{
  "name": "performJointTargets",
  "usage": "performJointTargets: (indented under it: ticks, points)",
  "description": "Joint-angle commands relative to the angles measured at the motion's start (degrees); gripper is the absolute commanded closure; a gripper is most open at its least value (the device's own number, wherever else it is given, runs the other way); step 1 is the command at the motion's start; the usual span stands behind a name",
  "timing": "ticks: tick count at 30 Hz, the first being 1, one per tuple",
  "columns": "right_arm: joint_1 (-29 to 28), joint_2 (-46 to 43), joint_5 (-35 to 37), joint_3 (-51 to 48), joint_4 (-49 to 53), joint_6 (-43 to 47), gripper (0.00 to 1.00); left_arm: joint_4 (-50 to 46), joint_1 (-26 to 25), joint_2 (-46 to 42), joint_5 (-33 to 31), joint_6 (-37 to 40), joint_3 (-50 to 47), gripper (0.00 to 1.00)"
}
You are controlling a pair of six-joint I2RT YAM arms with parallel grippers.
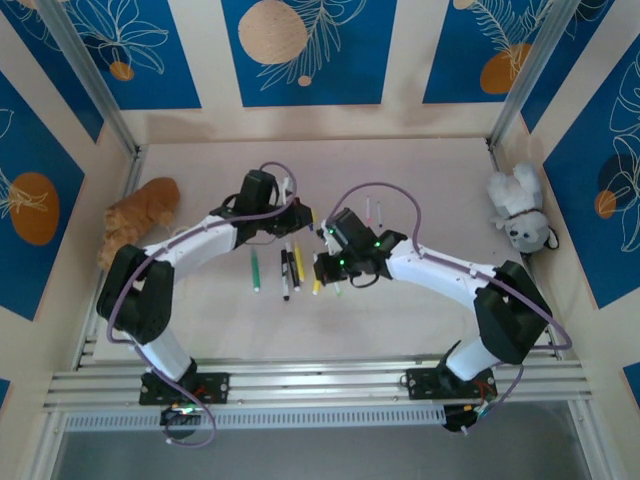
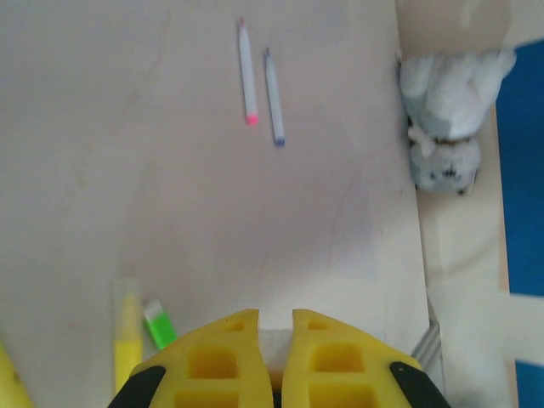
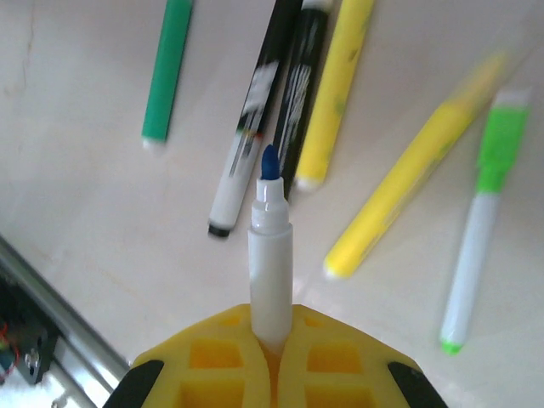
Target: Open the pen caps
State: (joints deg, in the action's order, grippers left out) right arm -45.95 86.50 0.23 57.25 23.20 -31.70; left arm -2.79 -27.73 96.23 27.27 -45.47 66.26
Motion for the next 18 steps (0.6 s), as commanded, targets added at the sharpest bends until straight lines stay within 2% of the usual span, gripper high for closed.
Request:
performJointTargets:
  ticks: [1,4,7,11,14,18]
  points:
    - [-3.2,-2.6,-1.8,-3.0,1.0,-3.2,1.00,-2.5,2.7,1.7,-2.7,2.1,4.0,1.00]
    - [-5.0,-4.7,-0.1,-5.2,0.9,-5.0,1.00,-2.6,3.4,2.2,-2.3,2.6,5.0,1.00]
    - [-3.1,-6.9,1.6,-6.0,2.2,-5.5,1.00,-4.6,3.6,2.5,-2.8,4.3,6.0,1.00]
    - [3.9,-6.0,5.4,-4.0,6.5,-3.2,1.00,-8.4,4.5,2.2,-3.3,7.3,6.6,1.00]
    - [10.1,-1.2,7.1,-0.9,8.4,-0.5,1.00,-8.7,5.4,1.5,-2.7,7.8,5.3,1.00]
    - [14.6,6.3,13.1,5.7,10.5,2.1,1.00,-8.3,6.2,0.7,-2.0,7.8,3.3,1.00]
